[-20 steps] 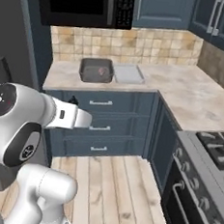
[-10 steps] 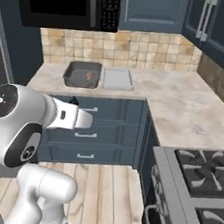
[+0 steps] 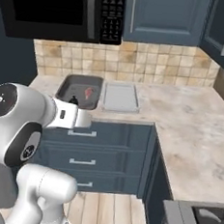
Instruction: Place one eggplant and one steak in each tupperware on the nearby counter, to pack two identical lunches.
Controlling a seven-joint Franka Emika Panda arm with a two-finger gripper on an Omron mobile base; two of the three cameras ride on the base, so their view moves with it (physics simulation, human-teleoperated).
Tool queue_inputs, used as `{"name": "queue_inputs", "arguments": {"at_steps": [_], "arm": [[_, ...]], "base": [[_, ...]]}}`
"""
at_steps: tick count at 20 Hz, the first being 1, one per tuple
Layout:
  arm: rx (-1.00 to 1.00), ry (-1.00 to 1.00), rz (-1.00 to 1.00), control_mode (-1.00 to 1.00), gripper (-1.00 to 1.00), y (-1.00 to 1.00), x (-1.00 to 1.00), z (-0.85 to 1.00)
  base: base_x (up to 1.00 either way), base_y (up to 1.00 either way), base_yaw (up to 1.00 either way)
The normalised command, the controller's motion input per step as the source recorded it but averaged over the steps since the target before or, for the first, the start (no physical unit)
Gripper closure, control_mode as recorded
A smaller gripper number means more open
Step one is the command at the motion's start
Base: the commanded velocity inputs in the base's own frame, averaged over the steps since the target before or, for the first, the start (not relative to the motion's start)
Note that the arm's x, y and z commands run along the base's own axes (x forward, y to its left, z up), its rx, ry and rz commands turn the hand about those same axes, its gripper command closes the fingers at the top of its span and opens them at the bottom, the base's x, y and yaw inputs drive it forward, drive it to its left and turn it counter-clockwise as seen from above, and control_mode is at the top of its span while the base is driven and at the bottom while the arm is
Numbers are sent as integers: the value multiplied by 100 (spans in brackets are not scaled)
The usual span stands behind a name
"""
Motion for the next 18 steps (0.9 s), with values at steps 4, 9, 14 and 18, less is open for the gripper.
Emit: {"name": "queue_inputs", "arguments": {"at_steps": [4, 9, 14, 18], "arm": [[0, 0, 0, 100, 100, 0, 0, 0], [0, 0, 0, 100, 100, 0, 0, 0], [0, 0, 0, 100, 100, 0, 0, 0], [0, 0, 0, 100, 100, 0, 0, 0]], "base": [[100, 3, 5], [99, 8, 6], [68, 8, 10], [37, 1, 10]]}}
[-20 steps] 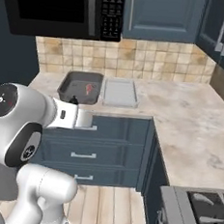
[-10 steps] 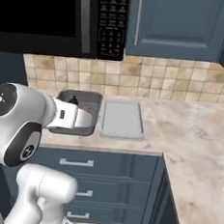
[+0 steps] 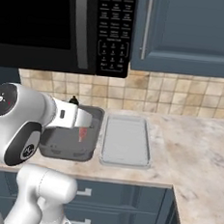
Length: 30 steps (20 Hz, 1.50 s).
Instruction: Place one eggplant and one steak in each tupperware on the nearby counter, to pack two identical lunches.
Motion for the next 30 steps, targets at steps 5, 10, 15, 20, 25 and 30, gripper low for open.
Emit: {"name": "queue_inputs", "arguments": {"at_steps": [5, 10, 15, 20, 25, 30], "arm": [[0, 6, 1, -100, 100, 0, 0, -20], [0, 11, 0, -100, 100, 9, 0, -58], [0, 7, 0, -100, 100, 45, 15, -55], [0, 6, 0, -100, 100, 65, 20, -50], [1, 1, 0, -100, 100, 67, 21, -50], [6, -4, 0, -100, 100, 38, 28, -66]], "base": [[2, 0, 5], [0, 0, 0], [0, 0, 0], [0, 0, 0], [0, 0, 0], [0, 0, 0]]}}
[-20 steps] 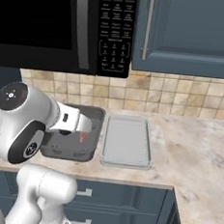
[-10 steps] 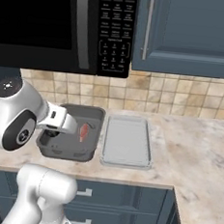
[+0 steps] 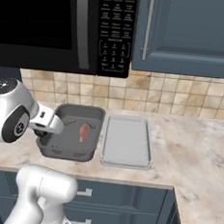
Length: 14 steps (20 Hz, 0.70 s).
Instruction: Place one eggplant and one steak in each tupperware on the nearby counter, to pack two identical lunches.
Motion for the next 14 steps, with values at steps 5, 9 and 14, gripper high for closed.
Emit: {"name": "queue_inputs", "arguments": {"at_steps": [5, 9, 14], "arm": [[10, -1, 0, -100, 100, 16, 40, -60], [6, 0, 2, -100, 100, 18, 39, -47], [0, 0, 0, -100, 100, 25, 39, -30]], "base": [[0, 0, 0], [0, 0, 0], [0, 0, 0]]}}
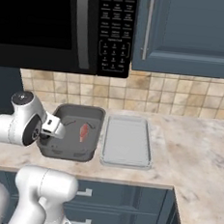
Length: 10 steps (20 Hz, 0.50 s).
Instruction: Place one eggplant and one steak in each tupperware on the nearby counter, to pack two identical lunches.
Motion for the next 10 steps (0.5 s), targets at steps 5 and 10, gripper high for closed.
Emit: {"name": "queue_inputs", "arguments": {"at_steps": [5, 10], "arm": [[0, 0, 0, -100, 100, 13, 48, -18], [0, 0, 0, -100, 100, 0, 49, -19]], "base": [[0, 0, 0], [0, 0, 0]]}}
